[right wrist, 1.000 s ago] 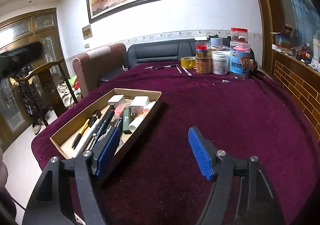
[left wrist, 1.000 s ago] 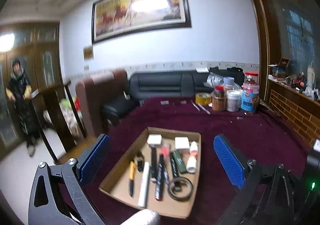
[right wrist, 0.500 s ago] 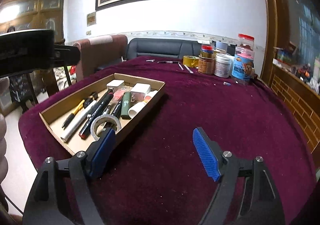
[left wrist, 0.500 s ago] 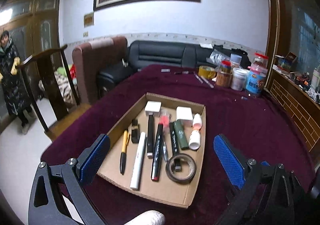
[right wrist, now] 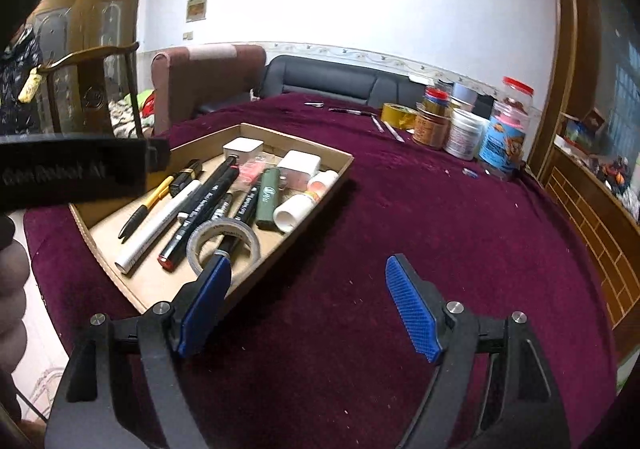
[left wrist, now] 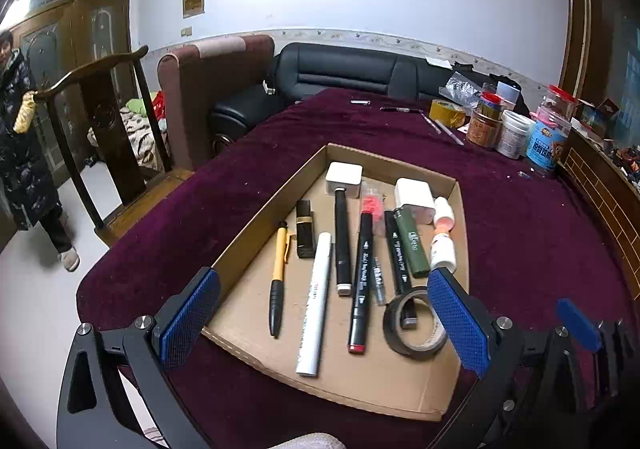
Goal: Organize rigid objects
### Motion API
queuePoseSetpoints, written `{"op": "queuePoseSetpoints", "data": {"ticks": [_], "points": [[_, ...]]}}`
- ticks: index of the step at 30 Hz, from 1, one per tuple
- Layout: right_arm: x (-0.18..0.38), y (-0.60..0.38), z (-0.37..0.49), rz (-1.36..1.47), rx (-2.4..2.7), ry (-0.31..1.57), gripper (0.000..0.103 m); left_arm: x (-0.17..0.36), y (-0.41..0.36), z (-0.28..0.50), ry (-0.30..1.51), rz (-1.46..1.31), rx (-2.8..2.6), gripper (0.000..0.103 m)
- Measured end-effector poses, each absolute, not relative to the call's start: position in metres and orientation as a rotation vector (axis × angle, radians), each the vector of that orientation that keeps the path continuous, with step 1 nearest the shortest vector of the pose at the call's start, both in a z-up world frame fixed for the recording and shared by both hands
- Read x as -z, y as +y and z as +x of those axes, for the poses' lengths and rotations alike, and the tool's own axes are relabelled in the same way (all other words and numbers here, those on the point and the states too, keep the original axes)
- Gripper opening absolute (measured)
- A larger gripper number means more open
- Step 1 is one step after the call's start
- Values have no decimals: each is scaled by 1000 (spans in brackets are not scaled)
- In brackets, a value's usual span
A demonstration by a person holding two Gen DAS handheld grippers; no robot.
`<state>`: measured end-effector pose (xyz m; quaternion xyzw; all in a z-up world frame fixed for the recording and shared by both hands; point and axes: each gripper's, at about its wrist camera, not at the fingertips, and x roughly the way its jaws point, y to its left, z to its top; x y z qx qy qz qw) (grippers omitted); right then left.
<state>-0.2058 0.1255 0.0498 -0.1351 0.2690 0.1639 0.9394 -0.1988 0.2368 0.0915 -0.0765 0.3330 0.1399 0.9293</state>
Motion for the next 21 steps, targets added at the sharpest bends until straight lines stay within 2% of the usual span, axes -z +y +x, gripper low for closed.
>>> {"op": "queuePoseSetpoints", "data": {"ticks": [21], "points": [[-46, 161, -180, -347, -356, 629, 80, -65, 279, -180, 795, -231, -274, 102]]}}
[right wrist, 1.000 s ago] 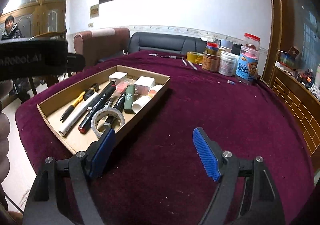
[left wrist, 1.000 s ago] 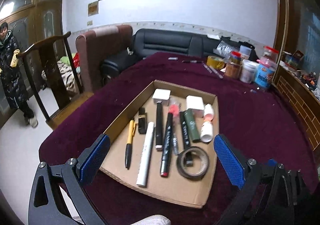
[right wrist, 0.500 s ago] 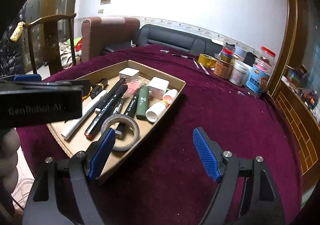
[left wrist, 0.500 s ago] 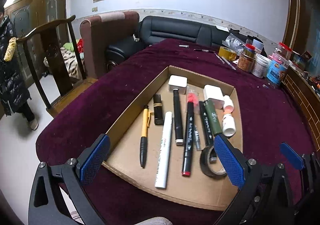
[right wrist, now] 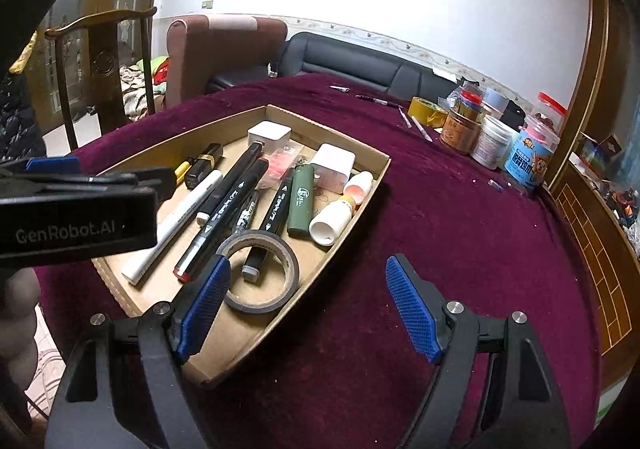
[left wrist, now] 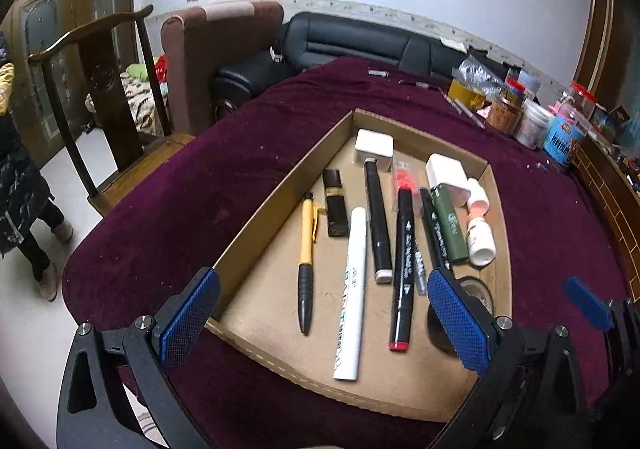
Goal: Organize rigid objects
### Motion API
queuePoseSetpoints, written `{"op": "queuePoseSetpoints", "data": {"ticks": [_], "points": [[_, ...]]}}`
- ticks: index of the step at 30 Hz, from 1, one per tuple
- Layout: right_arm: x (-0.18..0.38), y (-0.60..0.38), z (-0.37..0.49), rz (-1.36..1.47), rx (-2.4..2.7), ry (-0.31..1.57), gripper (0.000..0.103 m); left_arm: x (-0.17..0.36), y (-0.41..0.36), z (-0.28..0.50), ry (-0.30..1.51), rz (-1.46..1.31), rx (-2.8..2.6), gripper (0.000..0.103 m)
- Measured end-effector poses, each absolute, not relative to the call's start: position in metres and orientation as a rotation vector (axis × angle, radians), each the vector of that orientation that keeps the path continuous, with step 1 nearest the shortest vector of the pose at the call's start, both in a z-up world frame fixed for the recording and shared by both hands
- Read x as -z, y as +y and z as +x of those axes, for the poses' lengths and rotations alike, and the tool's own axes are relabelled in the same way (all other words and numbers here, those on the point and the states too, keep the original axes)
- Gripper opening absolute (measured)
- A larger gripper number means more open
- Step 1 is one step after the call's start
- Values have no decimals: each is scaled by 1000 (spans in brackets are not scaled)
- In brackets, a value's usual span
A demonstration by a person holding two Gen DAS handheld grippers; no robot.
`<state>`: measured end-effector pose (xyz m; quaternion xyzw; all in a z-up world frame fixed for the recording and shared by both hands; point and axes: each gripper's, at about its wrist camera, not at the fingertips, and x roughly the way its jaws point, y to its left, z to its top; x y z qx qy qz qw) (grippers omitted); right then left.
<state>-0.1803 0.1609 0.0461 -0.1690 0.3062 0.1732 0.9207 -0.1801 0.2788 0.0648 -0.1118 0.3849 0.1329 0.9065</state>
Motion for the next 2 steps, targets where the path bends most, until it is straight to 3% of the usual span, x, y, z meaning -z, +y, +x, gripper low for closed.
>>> {"op": "queuePoseSetpoints", "data": {"ticks": [2], "points": [[-48, 158, -176, -329, -357, 636, 80, -65, 281, -177, 810, -252, -262, 102]]}}
